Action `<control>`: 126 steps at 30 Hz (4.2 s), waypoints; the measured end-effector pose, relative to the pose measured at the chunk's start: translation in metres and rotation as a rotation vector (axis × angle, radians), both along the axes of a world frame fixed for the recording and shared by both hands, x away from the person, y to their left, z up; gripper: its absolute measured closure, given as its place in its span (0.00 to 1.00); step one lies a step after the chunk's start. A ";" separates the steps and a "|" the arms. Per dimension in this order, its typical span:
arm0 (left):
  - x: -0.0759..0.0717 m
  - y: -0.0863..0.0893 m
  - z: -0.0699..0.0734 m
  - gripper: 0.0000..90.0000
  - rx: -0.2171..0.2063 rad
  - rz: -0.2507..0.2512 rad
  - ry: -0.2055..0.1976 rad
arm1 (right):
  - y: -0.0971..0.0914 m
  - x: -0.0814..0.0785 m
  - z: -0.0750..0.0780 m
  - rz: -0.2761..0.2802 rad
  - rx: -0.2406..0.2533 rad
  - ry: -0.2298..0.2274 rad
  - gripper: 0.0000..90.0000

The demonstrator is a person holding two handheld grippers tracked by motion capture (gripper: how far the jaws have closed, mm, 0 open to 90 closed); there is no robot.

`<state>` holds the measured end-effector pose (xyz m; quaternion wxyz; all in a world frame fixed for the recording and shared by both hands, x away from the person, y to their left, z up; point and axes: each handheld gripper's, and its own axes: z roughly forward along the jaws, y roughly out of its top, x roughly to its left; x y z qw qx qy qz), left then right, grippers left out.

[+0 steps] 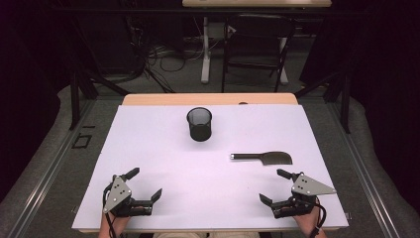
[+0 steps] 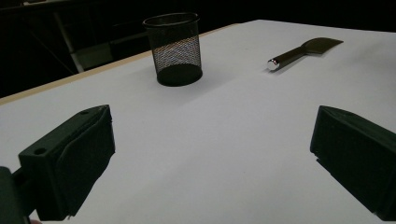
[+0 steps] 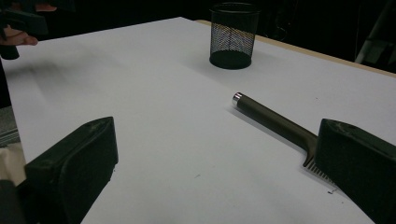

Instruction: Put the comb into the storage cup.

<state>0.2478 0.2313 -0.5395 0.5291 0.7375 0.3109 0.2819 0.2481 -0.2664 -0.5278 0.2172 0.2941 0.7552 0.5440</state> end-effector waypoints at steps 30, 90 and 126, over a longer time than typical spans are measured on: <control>0.001 0.001 0.000 0.00 0.018 0.008 0.004 | 0.023 0.033 0.005 -0.012 -0.084 0.049 0.00; 0.002 0.003 0.000 0.00 0.026 0.012 -0.003 | 0.061 0.136 0.008 -0.078 -0.097 0.136 0.00; 0.003 0.000 0.000 0.00 0.047 -0.006 0.007 | 0.080 0.159 -0.012 -0.035 -0.166 0.215 1.00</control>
